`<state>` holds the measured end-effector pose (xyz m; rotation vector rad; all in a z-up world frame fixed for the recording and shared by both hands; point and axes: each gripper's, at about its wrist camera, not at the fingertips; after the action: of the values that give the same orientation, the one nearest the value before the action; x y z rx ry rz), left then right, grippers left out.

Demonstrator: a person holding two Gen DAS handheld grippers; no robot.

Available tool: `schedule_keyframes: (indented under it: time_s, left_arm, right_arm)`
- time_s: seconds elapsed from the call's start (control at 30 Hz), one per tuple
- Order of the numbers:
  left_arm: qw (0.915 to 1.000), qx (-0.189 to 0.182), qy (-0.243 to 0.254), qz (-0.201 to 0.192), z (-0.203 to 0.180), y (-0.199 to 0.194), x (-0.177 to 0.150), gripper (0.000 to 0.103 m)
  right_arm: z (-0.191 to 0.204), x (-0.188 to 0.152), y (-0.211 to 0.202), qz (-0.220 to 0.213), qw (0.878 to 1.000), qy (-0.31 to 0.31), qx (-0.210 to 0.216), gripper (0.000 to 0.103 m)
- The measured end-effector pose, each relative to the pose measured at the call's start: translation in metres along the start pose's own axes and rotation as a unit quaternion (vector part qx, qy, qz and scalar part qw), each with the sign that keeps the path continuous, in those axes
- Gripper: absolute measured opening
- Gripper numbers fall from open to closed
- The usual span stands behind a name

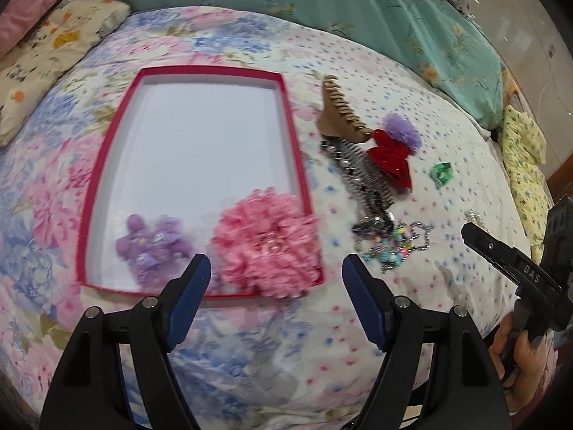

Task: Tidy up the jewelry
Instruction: 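Open both tools to drop the clip and scrunchie in the tray, then grasp the tan claw clip with left tool while right tool grasps purple tulle scrunchie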

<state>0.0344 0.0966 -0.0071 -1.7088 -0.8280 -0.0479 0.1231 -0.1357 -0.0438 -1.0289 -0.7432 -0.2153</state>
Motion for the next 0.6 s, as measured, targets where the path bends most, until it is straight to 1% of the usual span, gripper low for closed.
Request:
schedule_keyframes:
  time_s: [0.2,0.43,0.6]
  left_arm:
    - [0.9999,-0.005,0.013,0.006,-0.020,0.009,0.007,0.076]
    - [0.9997,-0.008,0.015,0.020,-0.031,0.025,0.013,0.076]
    - [0.9994,-0.016,0.011,0.029,-0.038,0.034,0.024,0.076]
  right_arm:
    - [-0.027,0.004,-0.005,-0.007,1.000,0.024,-0.009,0.054]
    - [-0.043,0.010,-0.001,-0.012,0.999,0.038,-0.017,0.054]
    - [-0.052,0.024,0.007,-0.012,0.999,0.039,-0.026,0.053]
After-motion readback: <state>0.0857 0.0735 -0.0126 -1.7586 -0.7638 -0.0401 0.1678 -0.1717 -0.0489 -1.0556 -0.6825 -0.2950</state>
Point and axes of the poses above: each gripper's, at about its wrist camera, not at the fingertips, and y roughly the way its jaws point, z to its left, x to its top, and after that the axes turned 10 degrees about -y, right-handed
